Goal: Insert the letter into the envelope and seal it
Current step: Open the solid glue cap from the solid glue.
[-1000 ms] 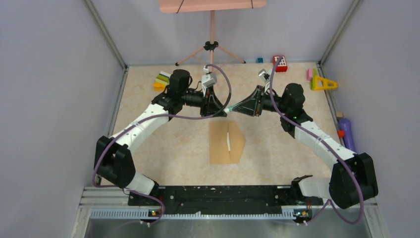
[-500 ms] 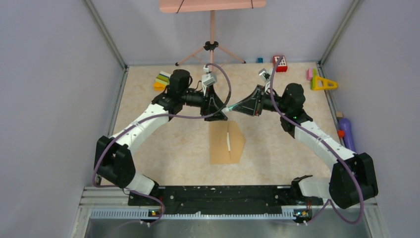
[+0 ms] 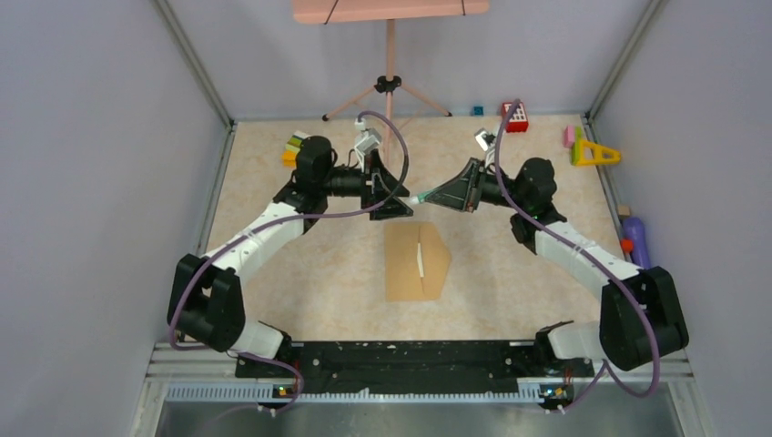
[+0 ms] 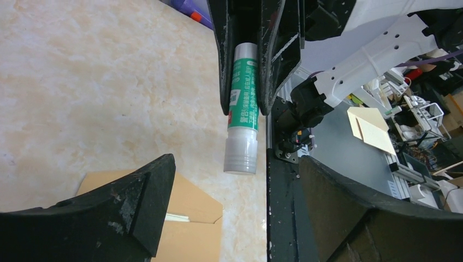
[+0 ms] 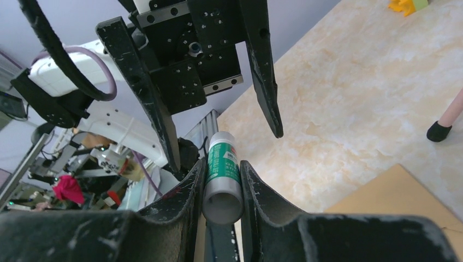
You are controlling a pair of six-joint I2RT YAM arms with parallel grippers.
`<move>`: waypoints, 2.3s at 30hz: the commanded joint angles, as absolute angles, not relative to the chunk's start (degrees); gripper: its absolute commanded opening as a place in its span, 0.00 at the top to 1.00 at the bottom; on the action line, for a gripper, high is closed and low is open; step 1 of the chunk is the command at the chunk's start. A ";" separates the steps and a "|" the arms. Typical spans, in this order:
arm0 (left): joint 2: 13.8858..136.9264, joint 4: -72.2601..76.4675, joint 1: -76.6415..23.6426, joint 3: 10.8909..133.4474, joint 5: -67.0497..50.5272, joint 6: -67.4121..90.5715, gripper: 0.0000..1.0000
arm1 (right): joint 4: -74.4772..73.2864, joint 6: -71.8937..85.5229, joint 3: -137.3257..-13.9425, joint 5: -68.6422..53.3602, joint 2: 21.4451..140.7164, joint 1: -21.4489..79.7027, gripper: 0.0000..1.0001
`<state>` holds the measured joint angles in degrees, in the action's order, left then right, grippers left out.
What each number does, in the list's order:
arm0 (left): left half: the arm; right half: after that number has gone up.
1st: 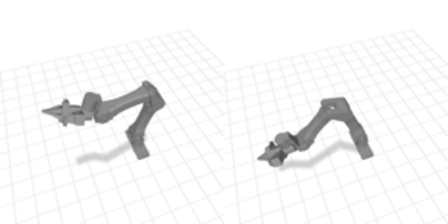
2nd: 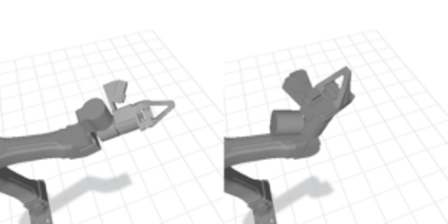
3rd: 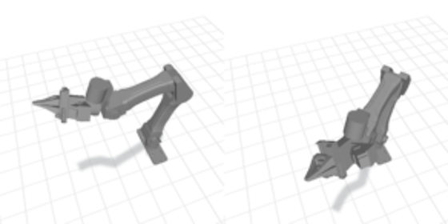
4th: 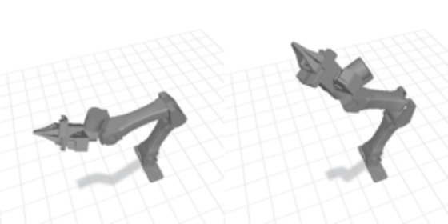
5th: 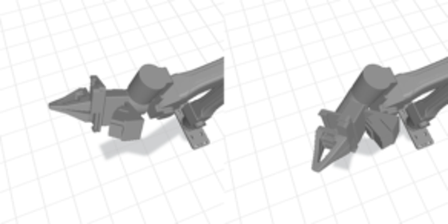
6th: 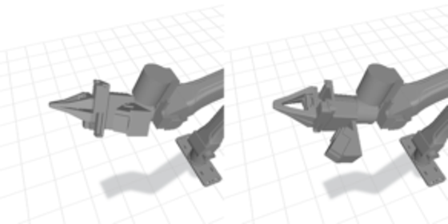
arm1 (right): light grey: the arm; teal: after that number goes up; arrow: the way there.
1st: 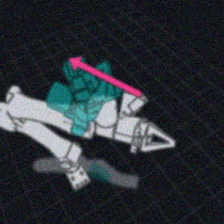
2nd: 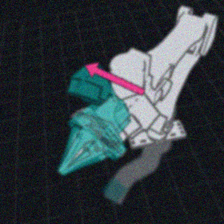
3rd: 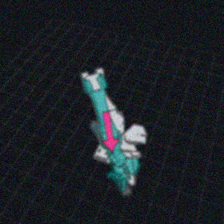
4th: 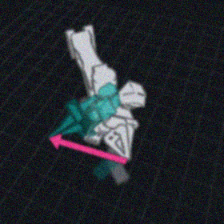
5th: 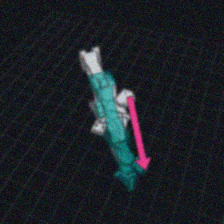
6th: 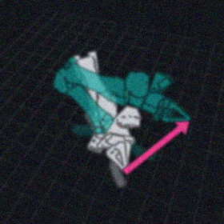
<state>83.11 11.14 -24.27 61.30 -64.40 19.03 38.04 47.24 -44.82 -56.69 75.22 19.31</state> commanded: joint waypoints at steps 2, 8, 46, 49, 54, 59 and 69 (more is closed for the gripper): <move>82.60 35.13 -23.46 57.02 -64.48 36.66 0.11 | 47.39 54.39 -43.18 -54.16 75.76 18.93 1.00; 83.25 39.48 -23.31 55.43 -62.84 41.08 0.11 | 48.80 56.78 -41.29 -50.65 76.00 18.81 1.00; 87.09 41.84 -23.07 52.83 -57.40 44.99 0.25 | 53.52 63.59 -38.85 -47.61 78.84 16.83 1.00; 87.16 41.79 -23.12 52.96 -57.38 44.93 0.26 | 53.67 63.84 -38.85 -47.72 78.83 16.88 1.00; 87.16 41.84 -23.18 52.99 -57.52 45.05 0.29 | 53.79 64.06 -38.93 -47.90 79.05 17.02 1.00; 87.51 42.19 -23.25 53.17 -57.74 45.70 0.34 | 54.00 64.13 -38.94 -47.98 79.45 17.32 1.00; 88.06 41.84 -23.55 53.34 -57.91 45.47 0.35 | 54.05 64.20 -39.20 -48.21 79.87 17.74 1.00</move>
